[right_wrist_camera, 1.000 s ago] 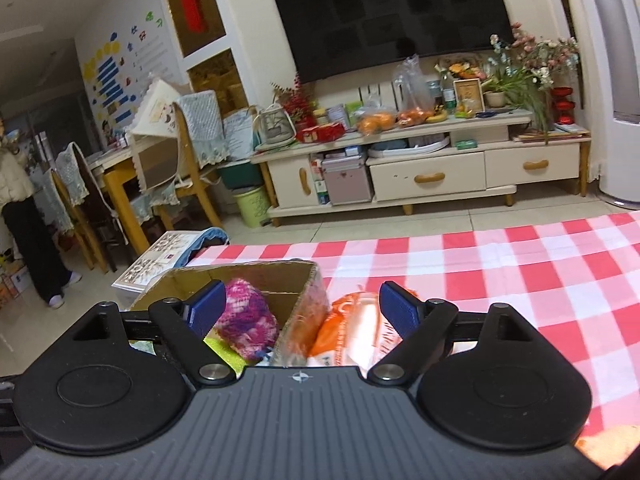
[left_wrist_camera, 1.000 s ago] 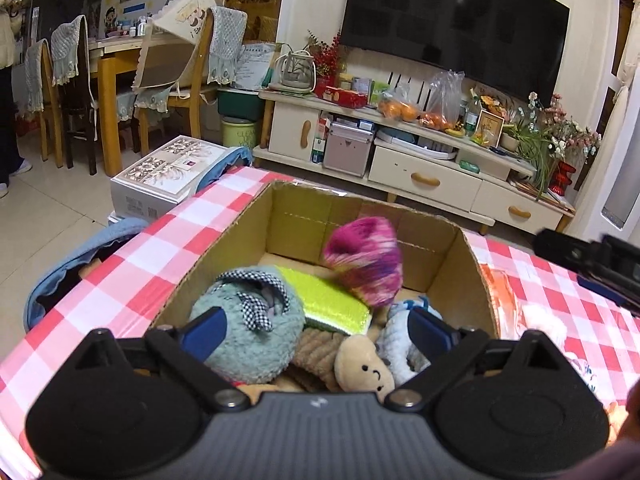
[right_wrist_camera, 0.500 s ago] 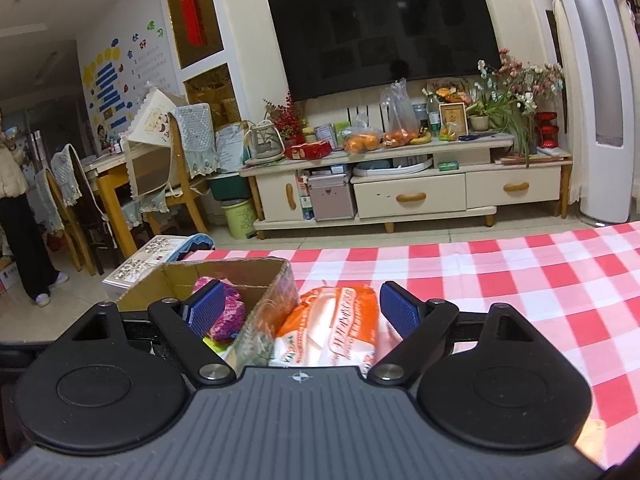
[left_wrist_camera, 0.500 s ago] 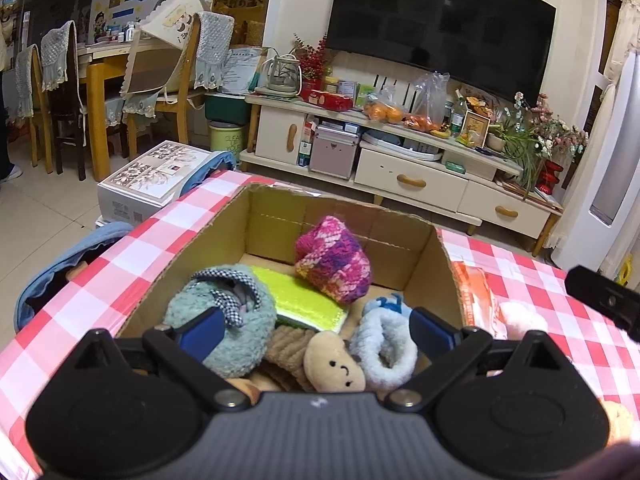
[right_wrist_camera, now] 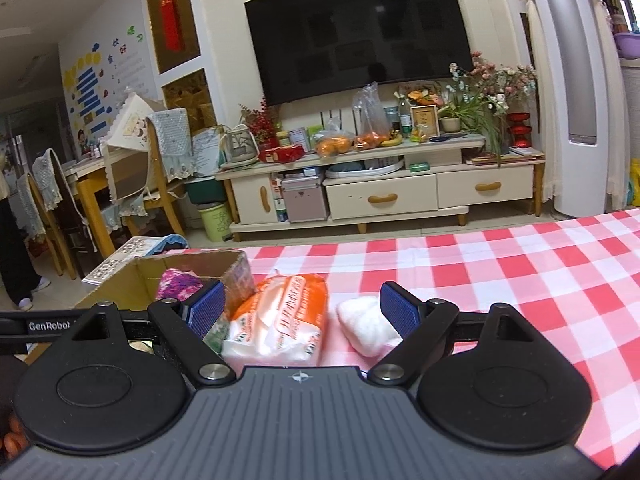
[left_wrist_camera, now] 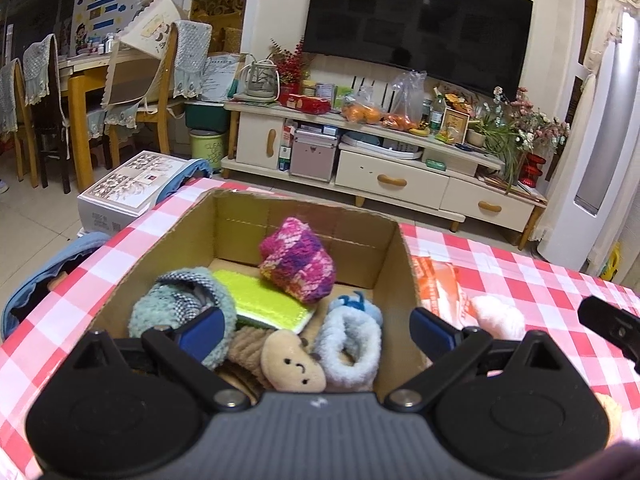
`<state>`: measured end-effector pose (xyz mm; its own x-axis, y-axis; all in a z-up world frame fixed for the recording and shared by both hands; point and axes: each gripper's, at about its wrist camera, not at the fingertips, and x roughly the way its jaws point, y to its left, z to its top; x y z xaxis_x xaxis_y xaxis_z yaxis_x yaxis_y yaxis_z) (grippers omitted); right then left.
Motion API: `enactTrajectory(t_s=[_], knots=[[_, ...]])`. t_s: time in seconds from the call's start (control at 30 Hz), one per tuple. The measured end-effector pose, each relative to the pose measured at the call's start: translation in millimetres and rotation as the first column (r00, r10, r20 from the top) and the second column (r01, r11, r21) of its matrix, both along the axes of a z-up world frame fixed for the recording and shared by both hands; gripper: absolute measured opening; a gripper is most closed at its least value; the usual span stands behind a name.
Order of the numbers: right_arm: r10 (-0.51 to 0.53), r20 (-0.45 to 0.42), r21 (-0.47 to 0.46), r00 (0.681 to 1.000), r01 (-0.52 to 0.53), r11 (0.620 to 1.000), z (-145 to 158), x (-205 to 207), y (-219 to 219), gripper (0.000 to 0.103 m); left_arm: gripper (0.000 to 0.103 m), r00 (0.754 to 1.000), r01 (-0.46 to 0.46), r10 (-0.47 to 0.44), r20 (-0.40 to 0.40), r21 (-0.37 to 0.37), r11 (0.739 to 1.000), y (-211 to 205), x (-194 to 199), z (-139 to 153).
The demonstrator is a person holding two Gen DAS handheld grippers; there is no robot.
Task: Organize soft objects
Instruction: 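Bring both open tools back toward the white fluffy ball and remaining toys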
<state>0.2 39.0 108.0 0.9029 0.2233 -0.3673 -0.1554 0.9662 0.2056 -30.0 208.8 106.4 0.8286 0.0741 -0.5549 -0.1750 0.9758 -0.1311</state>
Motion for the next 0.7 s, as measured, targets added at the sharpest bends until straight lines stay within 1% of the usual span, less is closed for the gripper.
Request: enactTrajectory(t_s=[0.3,0.7], knots=[[-0.041,0.007,-0.018,0.999,0.041,0.999,-5,-16,-16,0.103,0.099,0.999,0.035,-0.035,0.018,0.011,0.999,-18,-1,1],[-0.090,-0.006,0.009,0.996,0.091,0.996,-9,-29,-30,0.103,0.099,0.995,0.094,-0.095,0.036,0.030,0.995,-48,-1,4]])
